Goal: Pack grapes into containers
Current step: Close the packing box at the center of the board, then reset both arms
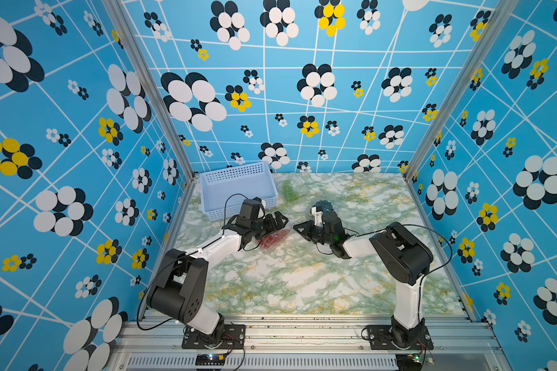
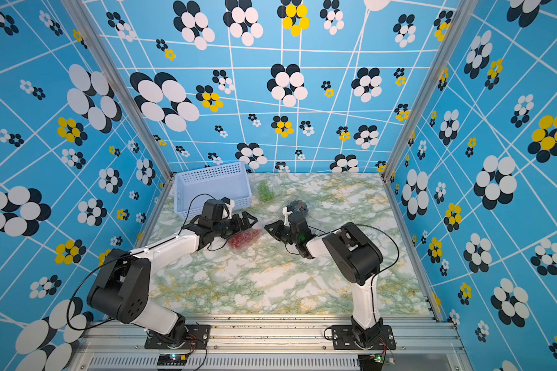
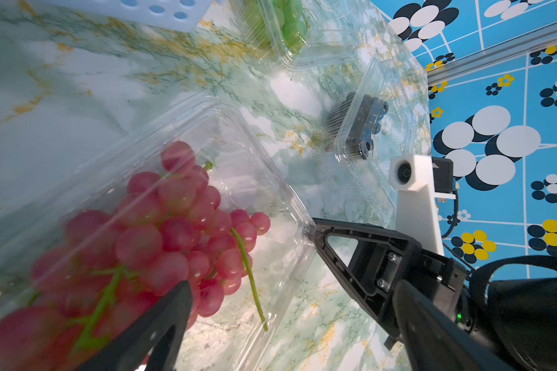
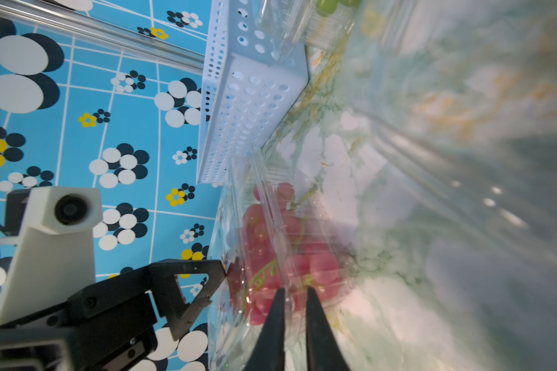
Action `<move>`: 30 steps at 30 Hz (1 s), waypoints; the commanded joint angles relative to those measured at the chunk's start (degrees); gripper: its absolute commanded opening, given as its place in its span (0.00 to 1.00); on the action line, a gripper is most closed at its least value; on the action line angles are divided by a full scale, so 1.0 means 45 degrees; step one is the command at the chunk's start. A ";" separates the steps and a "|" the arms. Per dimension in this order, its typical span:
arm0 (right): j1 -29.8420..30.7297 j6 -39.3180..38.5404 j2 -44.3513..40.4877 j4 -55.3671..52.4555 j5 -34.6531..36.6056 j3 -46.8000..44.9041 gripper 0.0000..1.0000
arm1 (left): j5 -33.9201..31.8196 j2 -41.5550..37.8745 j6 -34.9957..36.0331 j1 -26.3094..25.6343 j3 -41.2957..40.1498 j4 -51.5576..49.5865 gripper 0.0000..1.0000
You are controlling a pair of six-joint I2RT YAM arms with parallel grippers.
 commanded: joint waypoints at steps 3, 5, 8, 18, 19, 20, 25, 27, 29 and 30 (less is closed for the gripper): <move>0.0135 -0.2136 -0.1866 -0.4133 0.1079 0.0812 0.30 | -0.0234 -0.1048 0.1331 0.0196 0.0381 -0.1661 0.99; 0.0134 -0.2847 -0.2519 -0.5544 0.1545 0.1206 0.37 | -0.0395 -0.1426 0.1697 0.0346 0.0607 -0.1951 1.00; 0.0116 -0.3818 -0.3439 -0.7443 0.2450 0.1685 0.51 | -0.0775 -0.2007 0.2159 0.0661 0.0839 -0.2374 1.00; -0.1689 -0.6681 -0.6647 -1.2890 0.5903 0.2879 0.99 | -0.5331 -0.5067 0.5100 0.1428 0.0763 -0.3585 1.00; -0.1970 -0.7047 -0.7063 -1.3276 0.6427 0.2872 0.99 | -0.6063 -0.5527 0.5301 0.1489 0.0418 -0.3461 1.00; -0.2262 -0.7422 -0.7476 -1.3576 0.6882 0.2823 0.99 | -0.6591 -0.5932 0.5519 0.1574 0.0028 -0.3335 1.00; -0.2933 -0.8650 -0.9218 -1.3648 1.1630 0.1632 0.99 | -0.9563 -0.8372 0.5883 0.1676 -0.3108 -0.1332 1.00; -0.3328 -0.8484 -0.9851 -1.2418 1.3697 0.0272 0.99 | -1.0772 -0.9353 0.6253 0.1659 -0.4599 -0.0166 1.00; -0.3477 -0.8701 -1.0197 -1.0305 1.5471 -0.1593 0.99 | -1.1755 -0.9877 0.6750 0.1625 -0.5755 0.0753 0.99; -0.3516 -0.9156 -1.0281 -0.9129 1.5904 -0.2498 0.99 | -1.2456 -1.0026 0.6647 0.1621 -0.6243 0.0941 1.00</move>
